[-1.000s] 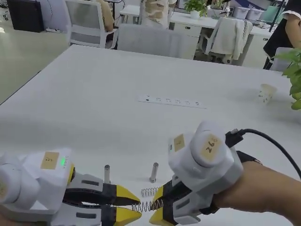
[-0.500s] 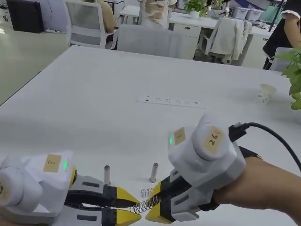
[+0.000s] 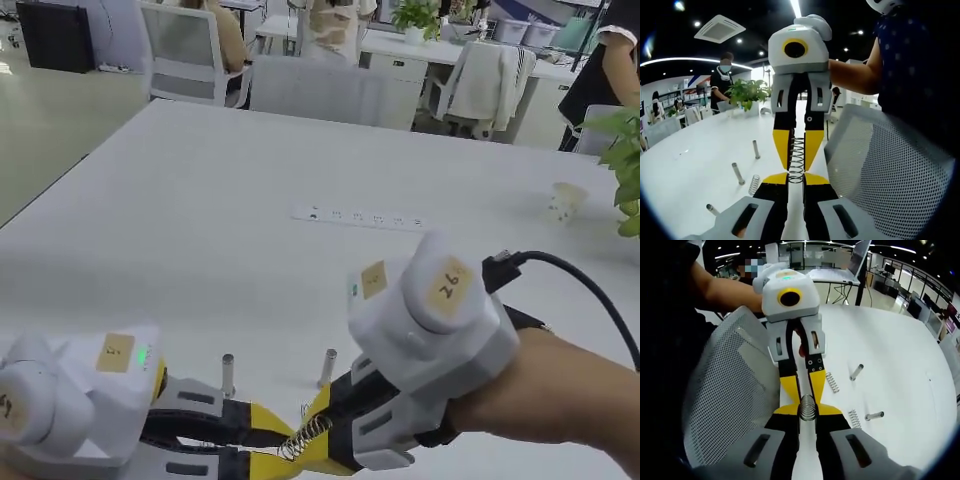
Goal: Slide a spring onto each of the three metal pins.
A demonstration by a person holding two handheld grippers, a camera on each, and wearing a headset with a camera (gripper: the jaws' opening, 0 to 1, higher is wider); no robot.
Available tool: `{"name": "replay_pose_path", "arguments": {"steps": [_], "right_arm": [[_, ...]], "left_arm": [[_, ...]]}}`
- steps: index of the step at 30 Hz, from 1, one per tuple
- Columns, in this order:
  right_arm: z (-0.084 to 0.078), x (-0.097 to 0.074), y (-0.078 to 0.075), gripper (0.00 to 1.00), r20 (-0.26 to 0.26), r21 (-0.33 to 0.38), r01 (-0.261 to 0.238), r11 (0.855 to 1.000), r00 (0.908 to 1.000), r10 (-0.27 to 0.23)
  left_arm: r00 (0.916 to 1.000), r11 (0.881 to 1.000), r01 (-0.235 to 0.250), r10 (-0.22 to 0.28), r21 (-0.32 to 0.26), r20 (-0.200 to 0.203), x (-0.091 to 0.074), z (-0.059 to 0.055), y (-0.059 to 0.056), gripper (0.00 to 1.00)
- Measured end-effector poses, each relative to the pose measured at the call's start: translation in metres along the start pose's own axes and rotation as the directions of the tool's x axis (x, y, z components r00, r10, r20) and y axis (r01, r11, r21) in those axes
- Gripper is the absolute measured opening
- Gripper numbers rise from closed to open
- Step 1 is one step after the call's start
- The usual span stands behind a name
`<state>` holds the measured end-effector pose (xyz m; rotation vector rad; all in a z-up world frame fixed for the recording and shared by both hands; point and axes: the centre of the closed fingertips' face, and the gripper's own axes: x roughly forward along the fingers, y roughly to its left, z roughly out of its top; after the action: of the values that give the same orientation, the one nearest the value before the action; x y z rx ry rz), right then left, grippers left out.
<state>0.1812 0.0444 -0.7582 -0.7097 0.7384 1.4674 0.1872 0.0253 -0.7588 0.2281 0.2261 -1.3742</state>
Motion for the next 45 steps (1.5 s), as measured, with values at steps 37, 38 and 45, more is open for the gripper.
{"name": "replay_pose_path", "arguments": {"steps": [37,38,45], "right_arm": [[0.001,0.001,-0.007,0.08,-0.043,-0.021,0.01,1.0,0.999,-0.011],[0.0,0.001,-0.008,0.08,-0.046,-0.02,0.012,1.0,0.9989,-0.012],[-0.005,-0.003,-0.011,0.08,-0.055,-0.013,0.023,1.0,0.9982,-0.023]], "left_arm": [[0.9998,1.0,-0.017,0.017,-0.023,-0.008,0.0,-0.006,0.008,0.16],[0.9998,0.999,-0.019,0.019,-0.027,-0.007,-0.001,-0.007,0.008,0.19],[0.9984,0.996,-0.057,0.057,-0.061,-0.002,-0.007,-0.01,0.014,0.32]]}}
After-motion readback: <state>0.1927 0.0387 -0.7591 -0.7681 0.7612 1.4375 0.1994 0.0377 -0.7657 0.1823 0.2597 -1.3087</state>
